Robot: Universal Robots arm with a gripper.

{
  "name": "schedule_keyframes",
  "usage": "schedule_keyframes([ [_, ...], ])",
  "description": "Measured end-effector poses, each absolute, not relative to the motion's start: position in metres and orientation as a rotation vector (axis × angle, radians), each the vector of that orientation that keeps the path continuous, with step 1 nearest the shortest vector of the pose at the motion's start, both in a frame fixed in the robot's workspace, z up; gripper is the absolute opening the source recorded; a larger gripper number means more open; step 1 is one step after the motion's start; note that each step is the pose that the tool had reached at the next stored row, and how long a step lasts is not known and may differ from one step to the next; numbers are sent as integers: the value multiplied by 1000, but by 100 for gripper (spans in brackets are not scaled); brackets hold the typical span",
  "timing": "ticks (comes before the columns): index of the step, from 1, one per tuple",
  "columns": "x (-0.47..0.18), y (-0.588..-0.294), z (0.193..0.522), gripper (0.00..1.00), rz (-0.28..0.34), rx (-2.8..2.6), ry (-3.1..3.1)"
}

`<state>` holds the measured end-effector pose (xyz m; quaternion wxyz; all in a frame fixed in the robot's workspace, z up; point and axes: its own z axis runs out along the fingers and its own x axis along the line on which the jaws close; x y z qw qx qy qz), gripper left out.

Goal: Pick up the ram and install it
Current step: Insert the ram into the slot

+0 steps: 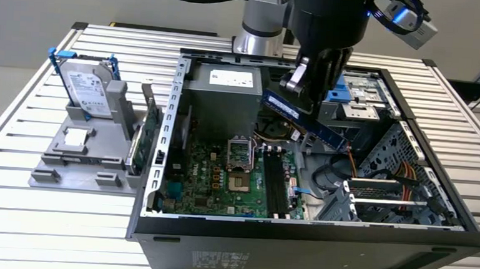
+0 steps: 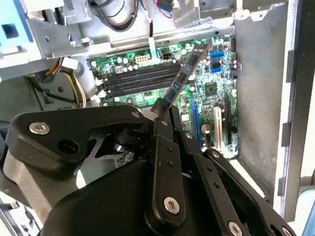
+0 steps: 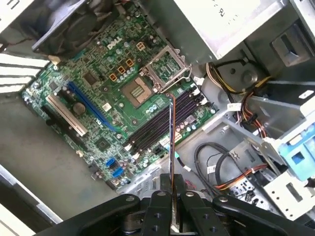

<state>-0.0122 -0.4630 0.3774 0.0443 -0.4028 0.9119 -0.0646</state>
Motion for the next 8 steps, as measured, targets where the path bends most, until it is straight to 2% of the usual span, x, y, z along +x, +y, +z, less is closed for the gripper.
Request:
schedule_keyframes([
  [8, -12, -463, 377, 0, -207, -1037, 2874],
])
